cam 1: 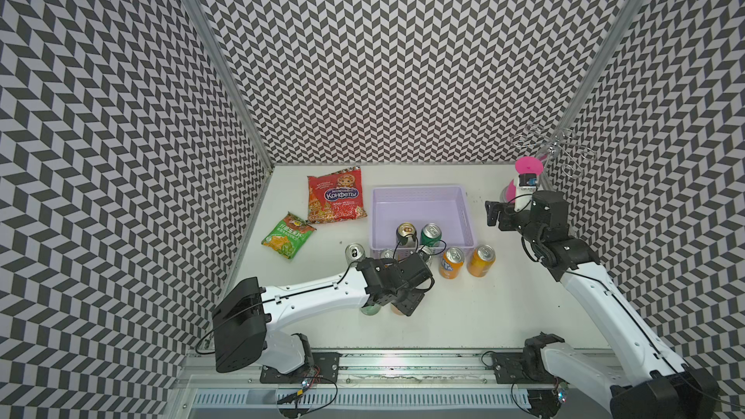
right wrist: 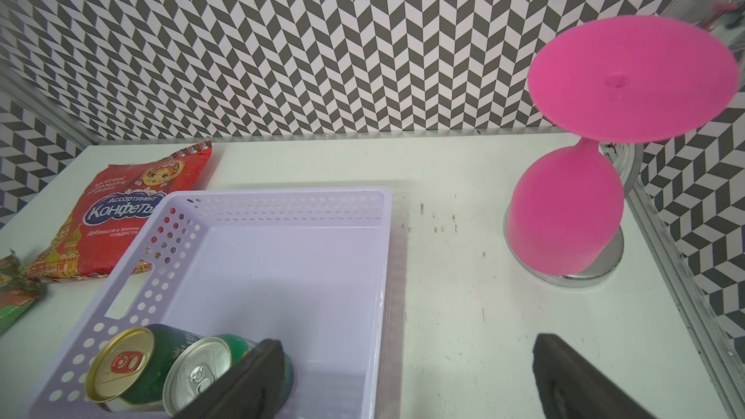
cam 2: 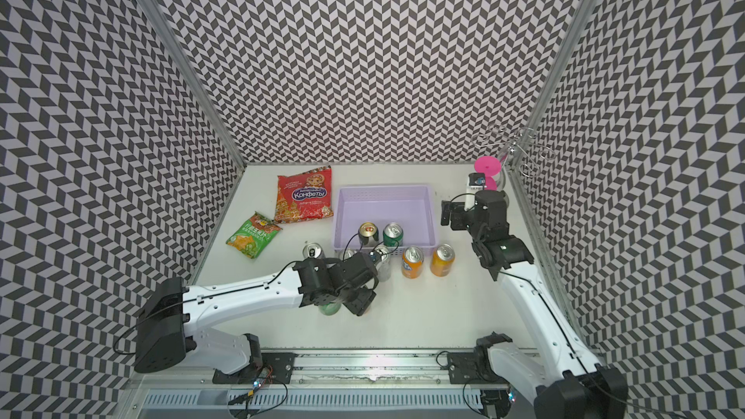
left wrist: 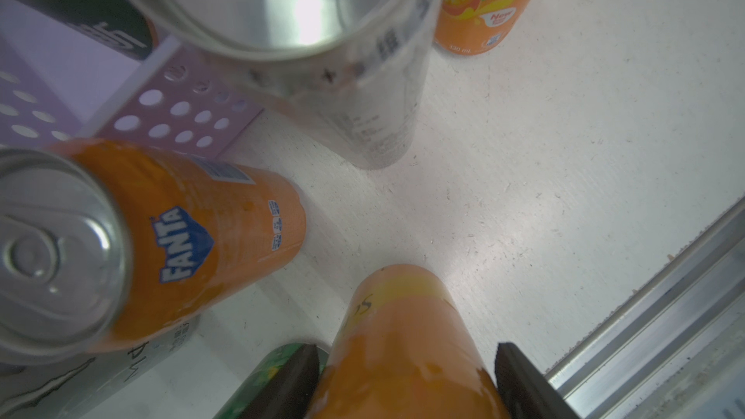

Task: Take out the drinks from the basket
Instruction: Place the drink at the center of the board.

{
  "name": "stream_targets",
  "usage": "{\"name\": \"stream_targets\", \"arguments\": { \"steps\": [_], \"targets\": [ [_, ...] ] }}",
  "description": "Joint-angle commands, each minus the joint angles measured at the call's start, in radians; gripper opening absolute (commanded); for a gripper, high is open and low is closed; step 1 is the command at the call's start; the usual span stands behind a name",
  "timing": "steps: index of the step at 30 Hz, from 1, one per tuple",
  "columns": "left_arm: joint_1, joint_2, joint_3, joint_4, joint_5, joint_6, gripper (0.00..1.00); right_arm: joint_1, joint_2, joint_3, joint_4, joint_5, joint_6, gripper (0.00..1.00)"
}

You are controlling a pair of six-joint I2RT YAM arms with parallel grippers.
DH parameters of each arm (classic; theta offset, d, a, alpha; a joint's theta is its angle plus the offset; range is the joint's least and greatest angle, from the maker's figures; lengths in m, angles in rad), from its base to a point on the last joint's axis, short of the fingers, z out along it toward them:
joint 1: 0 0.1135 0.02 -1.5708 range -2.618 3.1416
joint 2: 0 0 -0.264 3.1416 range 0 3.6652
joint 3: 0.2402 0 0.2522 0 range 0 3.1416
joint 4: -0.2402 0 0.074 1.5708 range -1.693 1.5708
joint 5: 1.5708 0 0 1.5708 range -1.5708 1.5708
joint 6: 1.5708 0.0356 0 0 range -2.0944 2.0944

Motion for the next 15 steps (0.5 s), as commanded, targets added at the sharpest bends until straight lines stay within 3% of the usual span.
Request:
{"name": "stream_targets", "arguments": {
  "steps": [1, 15],
  "targets": [
    [-0.011, 0.014, -0.001, 0.076, -0.017, -0.001, 0.54, -0.004, 0.002, -0.005, 0.049, 0.008, -0.008, 1.00],
    [-0.022, 0.047, -0.012, 0.087, -0.040, -0.005, 0.62, -0.004, 0.007, -0.005, 0.052, 0.005, -0.007, 1.00]
  ]
}}
